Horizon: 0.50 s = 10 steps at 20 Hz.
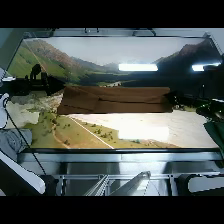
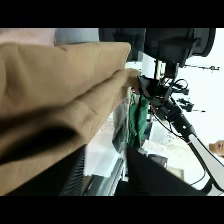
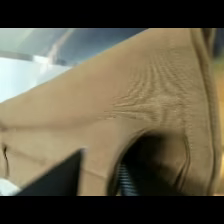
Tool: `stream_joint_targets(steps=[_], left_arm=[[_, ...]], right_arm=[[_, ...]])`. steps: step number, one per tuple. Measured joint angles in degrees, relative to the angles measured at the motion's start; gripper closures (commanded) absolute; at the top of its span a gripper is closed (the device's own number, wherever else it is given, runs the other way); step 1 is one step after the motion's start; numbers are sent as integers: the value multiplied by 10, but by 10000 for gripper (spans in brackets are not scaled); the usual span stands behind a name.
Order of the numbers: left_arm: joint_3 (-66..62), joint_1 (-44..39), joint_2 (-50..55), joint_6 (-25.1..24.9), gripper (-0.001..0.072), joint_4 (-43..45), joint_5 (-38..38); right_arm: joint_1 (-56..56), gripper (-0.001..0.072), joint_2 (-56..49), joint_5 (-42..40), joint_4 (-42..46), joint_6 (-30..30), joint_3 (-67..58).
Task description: Fold the shirts.
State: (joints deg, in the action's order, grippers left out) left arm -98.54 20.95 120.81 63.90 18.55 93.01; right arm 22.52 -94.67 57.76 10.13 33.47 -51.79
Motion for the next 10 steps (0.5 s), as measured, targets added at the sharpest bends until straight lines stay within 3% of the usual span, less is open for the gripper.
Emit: stream_joint_targets(steps=[2,3,4,5,6,10], left_arm=[[-52,0,13,16,420,-1,16],[-75,1,17,23,421,-3,27],[-98,2,20,33,431,-3,39],[-120,1,22,43,631,-3,53],[-137,0,23,51,708,-3,66],[-170,-28,22,73,709,-2,100]], right_arm=[[14,275,2,25,23,12,-20],[24,113,4,36,46,31,-35],[34,72,7,45,78,57,-51],[42,73,8,52,119,91,-67],[48,73,8,54,157,122,-80],[55,78,-12,58,241,195,-105]])
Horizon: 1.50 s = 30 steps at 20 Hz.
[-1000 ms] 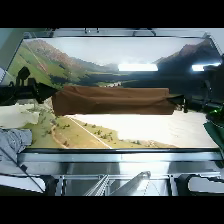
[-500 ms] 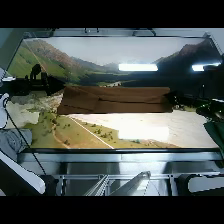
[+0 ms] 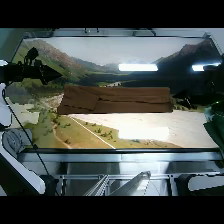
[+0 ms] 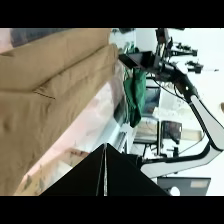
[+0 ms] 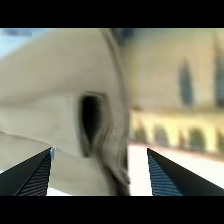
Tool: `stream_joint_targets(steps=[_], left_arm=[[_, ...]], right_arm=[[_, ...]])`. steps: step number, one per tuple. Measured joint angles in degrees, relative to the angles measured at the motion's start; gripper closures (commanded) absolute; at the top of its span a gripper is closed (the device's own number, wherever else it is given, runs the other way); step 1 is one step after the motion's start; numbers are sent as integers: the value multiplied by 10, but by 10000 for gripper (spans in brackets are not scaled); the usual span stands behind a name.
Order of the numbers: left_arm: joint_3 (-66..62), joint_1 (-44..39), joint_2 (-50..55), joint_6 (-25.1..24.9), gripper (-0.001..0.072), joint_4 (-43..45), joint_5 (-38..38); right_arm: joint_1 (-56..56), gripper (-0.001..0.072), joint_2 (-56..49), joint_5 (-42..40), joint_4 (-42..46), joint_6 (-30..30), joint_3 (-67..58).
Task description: Fold the shirts.
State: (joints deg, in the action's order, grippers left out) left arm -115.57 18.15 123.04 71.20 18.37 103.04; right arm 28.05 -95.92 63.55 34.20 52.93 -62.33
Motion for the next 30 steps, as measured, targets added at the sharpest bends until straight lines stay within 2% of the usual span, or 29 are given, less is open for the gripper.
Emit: stream_joint_targets(steps=[3,5,6,7,9,10,15,18,22,27,30], left_arm=[[6,-38,0,4,709,0,2],[21,-71,0,8,708,1,-9],[30,-90,0,8,709,2,-17],[39,-110,0,9,709,3,-28],[56,-155,0,9,709,25,-54],[63,-180,0,9,709,49,-73],[78,-298,1,38,706,175,-173],[80,-353,2,71,706,233,-239],[81,-407,4,111,706,303,-285],[28,-467,21,125,682,320,-317],[-22,-477,0,82,682,230,-293]], right_arm=[[-9,79,-27,5,0,18,-8],[-25,159,-43,8,-17,19,-10],[-36,169,-52,7,-29,19,-13],[-47,255,-60,7,-39,15,-17],[-73,632,-79,7,-52,12,-29],[-86,694,-87,6,-51,10,-37],[-116,695,-99,55,-78,4,-74],[-102,695,-88,112,-80,3,-87],[-57,695,-50,188,-82,2,-98],[-1,696,-6,282,-83,-1,-121],[26,695,8,316,-77,17,-149]])
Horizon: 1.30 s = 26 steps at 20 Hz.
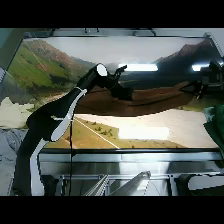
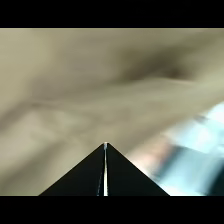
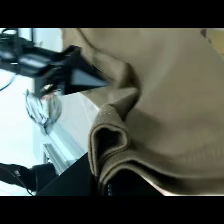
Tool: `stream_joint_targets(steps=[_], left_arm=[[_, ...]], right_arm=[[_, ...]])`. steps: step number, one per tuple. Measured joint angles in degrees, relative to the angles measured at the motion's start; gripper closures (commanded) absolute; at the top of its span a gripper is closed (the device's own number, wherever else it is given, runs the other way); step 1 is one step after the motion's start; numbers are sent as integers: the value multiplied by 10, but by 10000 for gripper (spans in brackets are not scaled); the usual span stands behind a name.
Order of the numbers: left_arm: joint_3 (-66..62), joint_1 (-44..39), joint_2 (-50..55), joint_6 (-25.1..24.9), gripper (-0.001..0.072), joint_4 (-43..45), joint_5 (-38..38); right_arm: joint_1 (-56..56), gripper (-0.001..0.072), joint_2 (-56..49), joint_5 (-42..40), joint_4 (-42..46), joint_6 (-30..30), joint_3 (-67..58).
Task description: Fold the shirts.
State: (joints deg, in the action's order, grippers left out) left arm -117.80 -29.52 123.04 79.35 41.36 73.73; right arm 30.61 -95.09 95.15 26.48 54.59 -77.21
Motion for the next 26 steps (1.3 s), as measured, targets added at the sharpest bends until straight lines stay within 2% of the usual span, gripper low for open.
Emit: stream_joint_targets(steps=[3,7,10,15,16,17,18,21,22,23,24,26], left_arm=[[10,36,-75,-47,682,-101,49],[75,127,-194,-77,682,-161,120],[135,196,-265,-97,682,-178,136],[253,282,-352,-143,682,-188,151],[278,294,-363,-151,682,-188,153],[301,303,-372,-158,681,-188,154],[324,311,-380,-163,682,-188,159],[387,329,-405,-176,682,-189,166],[405,334,-416,-180,682,-191,167],[419,338,-426,-186,682,-198,168],[433,343,-438,-191,682,-204,170],[454,353,-461,-201,682,-213,171]], right_arm=[[15,696,10,34,32,49,-50],[-34,695,48,36,44,112,-94],[-154,695,78,-29,43,145,-105],[-416,690,44,-225,61,182,-110],[-465,561,21,-273,62,188,-111],[-506,250,-3,-317,54,189,-112],[-541,138,-28,-356,37,180,-115],[-607,168,-94,-412,-33,132,-128],[-612,312,-102,-410,-50,118,-131],[-609,364,-103,-396,-68,104,-133],[-599,335,-101,-375,-76,95,-134],[-556,334,-84,-321,-85,83,-136]])
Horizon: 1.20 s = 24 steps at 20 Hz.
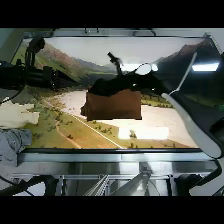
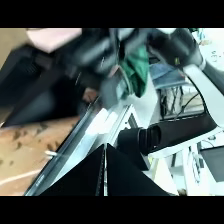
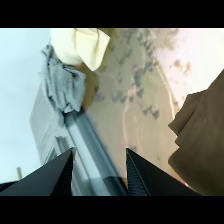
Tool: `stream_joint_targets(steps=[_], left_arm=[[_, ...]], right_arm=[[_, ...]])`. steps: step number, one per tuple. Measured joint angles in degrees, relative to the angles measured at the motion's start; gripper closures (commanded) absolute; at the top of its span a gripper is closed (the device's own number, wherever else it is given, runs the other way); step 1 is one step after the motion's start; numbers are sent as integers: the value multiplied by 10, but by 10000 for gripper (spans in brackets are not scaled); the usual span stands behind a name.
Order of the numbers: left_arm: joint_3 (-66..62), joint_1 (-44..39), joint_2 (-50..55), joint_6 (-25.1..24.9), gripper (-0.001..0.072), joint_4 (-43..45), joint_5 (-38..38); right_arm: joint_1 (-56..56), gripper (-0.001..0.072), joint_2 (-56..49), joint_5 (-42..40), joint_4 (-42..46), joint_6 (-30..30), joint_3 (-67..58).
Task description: Fold the shirts.
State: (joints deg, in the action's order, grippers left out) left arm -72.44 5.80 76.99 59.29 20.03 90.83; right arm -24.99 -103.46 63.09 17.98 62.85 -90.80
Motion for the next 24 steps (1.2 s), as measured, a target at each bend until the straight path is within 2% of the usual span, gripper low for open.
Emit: stream_joint_targets(steps=[2,5,6,7,8,12,16,18,22,23,24], left_arm=[[17,11,-21,-5,681,-5,-2],[45,30,-51,-10,682,-9,-4],[55,36,-61,-11,681,-10,-3],[63,40,-70,-12,681,-10,-4],[72,43,-81,-13,681,-10,-4],[99,49,-111,-13,682,-11,-16],[108,51,-121,-9,682,-12,-21],[110,51,-123,1,681,-12,-21],[111,51,-124,11,681,-14,-16],[111,51,-124,12,682,-16,-14],[111,51,-124,13,681,-17,-12]], right_arm=[[59,334,25,69,10,2,0],[155,333,70,143,71,32,18],[183,301,85,154,101,40,31],[209,62,99,156,132,49,49],[233,12,111,148,162,53,72],[271,12,116,75,219,66,162],[252,13,65,22,231,71,201],[238,13,35,7,218,73,208],[210,15,-8,8,135,55,212],[202,116,-17,8,111,46,213],[193,452,-24,5,90,34,214]])
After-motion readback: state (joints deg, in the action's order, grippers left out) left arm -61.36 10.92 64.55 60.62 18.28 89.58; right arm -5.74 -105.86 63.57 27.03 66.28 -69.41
